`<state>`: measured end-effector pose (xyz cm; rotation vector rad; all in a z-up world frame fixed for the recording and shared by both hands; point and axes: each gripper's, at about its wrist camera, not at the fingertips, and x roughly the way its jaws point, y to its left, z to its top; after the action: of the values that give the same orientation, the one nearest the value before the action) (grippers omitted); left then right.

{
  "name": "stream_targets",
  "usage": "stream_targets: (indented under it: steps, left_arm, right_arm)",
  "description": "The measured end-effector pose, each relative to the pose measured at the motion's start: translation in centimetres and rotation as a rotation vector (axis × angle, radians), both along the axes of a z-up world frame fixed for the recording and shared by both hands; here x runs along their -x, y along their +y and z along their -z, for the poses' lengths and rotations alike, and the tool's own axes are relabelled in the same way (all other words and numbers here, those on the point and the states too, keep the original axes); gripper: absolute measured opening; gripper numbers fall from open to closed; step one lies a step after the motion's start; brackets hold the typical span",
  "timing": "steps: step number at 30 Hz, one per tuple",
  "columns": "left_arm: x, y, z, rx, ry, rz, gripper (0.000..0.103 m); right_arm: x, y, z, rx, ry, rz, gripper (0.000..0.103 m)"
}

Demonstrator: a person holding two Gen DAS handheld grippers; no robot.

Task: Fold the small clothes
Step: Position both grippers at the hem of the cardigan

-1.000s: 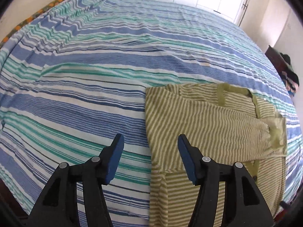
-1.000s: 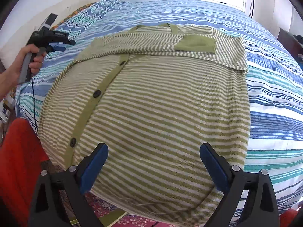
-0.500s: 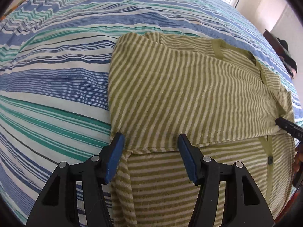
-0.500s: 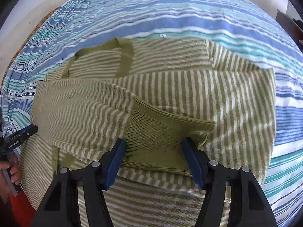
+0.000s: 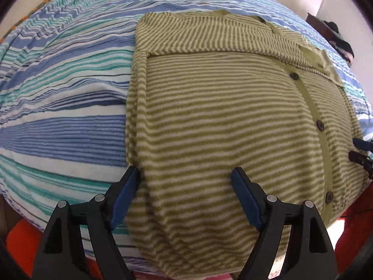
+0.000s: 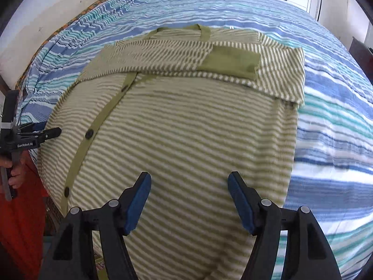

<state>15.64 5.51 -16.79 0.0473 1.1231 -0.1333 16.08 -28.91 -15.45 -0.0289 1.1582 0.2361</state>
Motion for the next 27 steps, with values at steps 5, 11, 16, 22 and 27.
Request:
stream_targets:
  steps: [5, 11, 16, 22, 27]
  left_arm:
    - [2.8, -0.1, 1.7, -0.033, 0.030, -0.020, 0.099]
    - [2.8, 0.2, 2.3, -0.025, 0.036, -0.024, 0.102]
    - [3.5, 0.5, 2.4, -0.020, 0.024, -0.022, 0.102]
    - [4.0, 0.7, 2.6, -0.020, 0.018, -0.016, 0.103]
    - [3.9, 0.5, 2.6, -0.025, 0.016, -0.013, 0.103]
  right_arm:
    - [4.7, -0.6, 0.2, 0.055, -0.082, 0.049, 0.073]
    - [5.2, -0.4, 1.8, 0.029, -0.161, 0.119, 0.087]
    - [5.4, -0.4, 1.7, 0.028, -0.181, 0.117, 0.087]
    - [5.8, 0.1, 1.9, 0.052, -0.201, 0.111, 0.088]
    - [5.7, 0.2, 2.0, 0.058, -0.205, 0.107, 0.089]
